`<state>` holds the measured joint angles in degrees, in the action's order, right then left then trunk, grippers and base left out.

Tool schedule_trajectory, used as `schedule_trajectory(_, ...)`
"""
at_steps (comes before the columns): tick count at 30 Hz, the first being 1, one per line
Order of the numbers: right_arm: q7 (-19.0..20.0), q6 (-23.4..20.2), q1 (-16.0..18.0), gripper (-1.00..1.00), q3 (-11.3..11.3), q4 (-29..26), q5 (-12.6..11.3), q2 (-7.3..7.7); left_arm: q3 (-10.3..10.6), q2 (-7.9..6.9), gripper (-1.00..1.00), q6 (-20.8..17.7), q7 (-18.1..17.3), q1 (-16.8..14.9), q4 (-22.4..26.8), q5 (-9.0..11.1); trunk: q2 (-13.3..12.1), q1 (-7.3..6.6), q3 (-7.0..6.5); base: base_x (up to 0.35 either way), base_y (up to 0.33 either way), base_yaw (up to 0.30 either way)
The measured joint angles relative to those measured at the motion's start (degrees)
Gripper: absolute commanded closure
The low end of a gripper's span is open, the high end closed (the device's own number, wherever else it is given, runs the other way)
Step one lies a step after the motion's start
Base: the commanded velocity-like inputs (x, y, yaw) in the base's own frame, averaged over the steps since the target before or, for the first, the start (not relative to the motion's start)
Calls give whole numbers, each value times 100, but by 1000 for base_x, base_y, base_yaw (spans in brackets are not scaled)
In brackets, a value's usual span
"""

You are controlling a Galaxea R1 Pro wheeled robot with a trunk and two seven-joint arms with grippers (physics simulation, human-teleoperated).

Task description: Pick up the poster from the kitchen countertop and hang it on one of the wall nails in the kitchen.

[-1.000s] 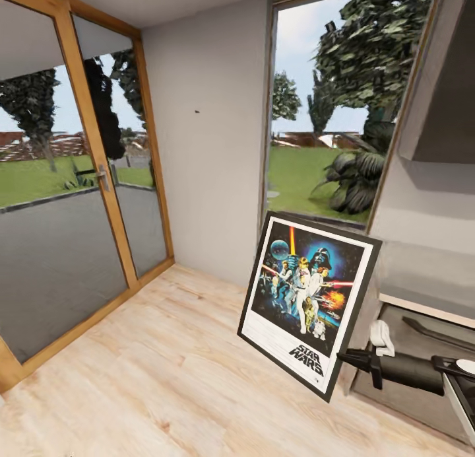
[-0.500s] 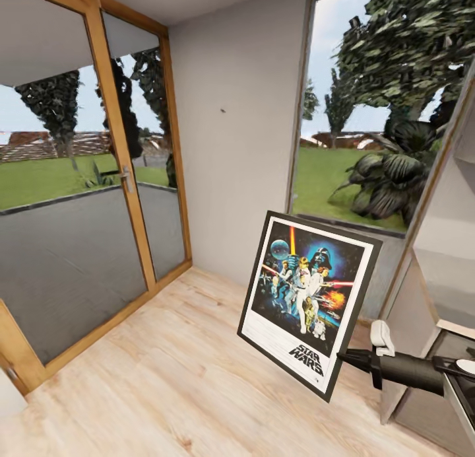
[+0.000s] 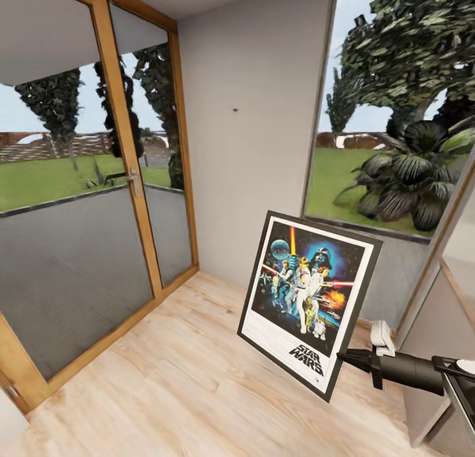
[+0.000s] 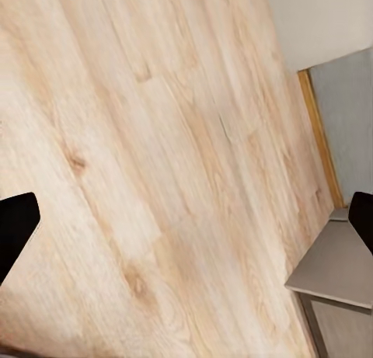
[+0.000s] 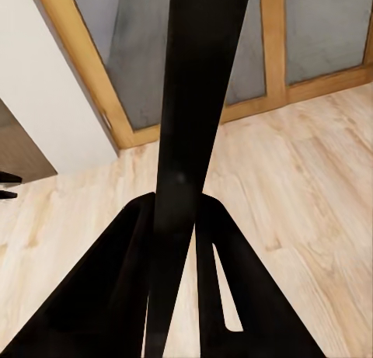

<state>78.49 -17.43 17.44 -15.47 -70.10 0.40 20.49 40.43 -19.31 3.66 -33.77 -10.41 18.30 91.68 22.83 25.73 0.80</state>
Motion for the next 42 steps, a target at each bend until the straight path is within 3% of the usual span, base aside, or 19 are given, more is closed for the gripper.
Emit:
schedule_trajectory(24,7,0,0,100,6,0,-2,0,-3,-5,-100,0,0,0,-1,0,0,0,0,260,267,0)
schedule_trajectory(42,2,0,0,100,6,-1,-2,-1,-22,-5,-100,-8,10,0,-10,6,0,-1,0,315,155,0)
